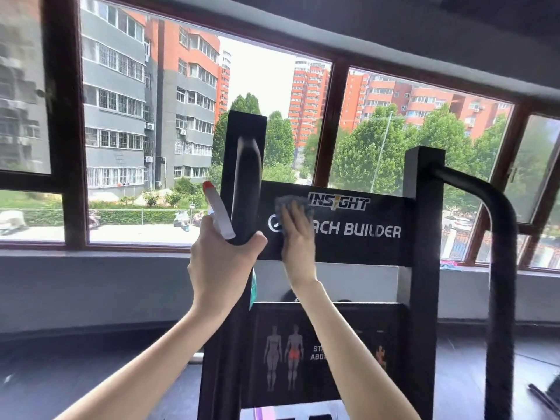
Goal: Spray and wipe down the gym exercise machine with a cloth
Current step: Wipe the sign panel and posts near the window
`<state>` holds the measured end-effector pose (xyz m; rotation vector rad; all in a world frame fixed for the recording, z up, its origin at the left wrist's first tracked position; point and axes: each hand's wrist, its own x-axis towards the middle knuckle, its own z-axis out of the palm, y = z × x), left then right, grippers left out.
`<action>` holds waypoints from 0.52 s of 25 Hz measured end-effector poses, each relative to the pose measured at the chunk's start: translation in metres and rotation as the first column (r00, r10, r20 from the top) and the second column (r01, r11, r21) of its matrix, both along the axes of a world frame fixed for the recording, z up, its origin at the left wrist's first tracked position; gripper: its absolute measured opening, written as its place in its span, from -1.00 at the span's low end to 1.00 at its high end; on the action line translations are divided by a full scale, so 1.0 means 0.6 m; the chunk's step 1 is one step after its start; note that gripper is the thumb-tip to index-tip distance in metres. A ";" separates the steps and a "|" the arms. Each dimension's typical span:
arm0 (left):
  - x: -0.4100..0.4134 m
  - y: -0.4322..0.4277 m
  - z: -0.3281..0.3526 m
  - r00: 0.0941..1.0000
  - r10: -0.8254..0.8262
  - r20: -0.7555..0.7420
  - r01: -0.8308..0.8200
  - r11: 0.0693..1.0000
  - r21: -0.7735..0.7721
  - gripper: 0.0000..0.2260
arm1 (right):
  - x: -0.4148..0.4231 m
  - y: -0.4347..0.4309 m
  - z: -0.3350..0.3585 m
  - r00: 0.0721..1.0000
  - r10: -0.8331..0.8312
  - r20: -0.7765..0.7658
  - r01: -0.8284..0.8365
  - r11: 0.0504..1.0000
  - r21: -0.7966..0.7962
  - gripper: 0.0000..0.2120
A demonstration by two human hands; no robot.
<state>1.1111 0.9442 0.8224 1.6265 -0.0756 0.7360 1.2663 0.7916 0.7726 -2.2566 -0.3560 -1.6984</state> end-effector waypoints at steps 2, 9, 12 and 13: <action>0.003 0.002 0.000 1.000 -0.003 -0.005 0.003 1.000 0.002 -0.72 | -0.003 0.034 0.016 0.997 0.081 -0.009 -0.082 0.985 -0.151 -0.23; 0.006 0.001 -0.001 1.000 -0.005 0.009 0.005 1.000 0.009 -0.75 | -0.043 -0.209 -0.014 0.987 -0.146 -0.064 0.156 0.962 0.222 -0.50; 0.004 -0.001 0.000 1.000 -0.015 0.007 0.015 1.000 -0.018 -0.64 | -0.036 -0.226 0.003 0.968 -0.175 -0.183 0.242 0.847 0.474 -0.64; 0.003 -0.001 -0.001 1.000 -0.016 0.008 0.016 1.000 -0.019 -0.65 | -0.034 -0.200 0.010 0.974 -0.159 -0.158 0.216 0.856 0.469 -0.64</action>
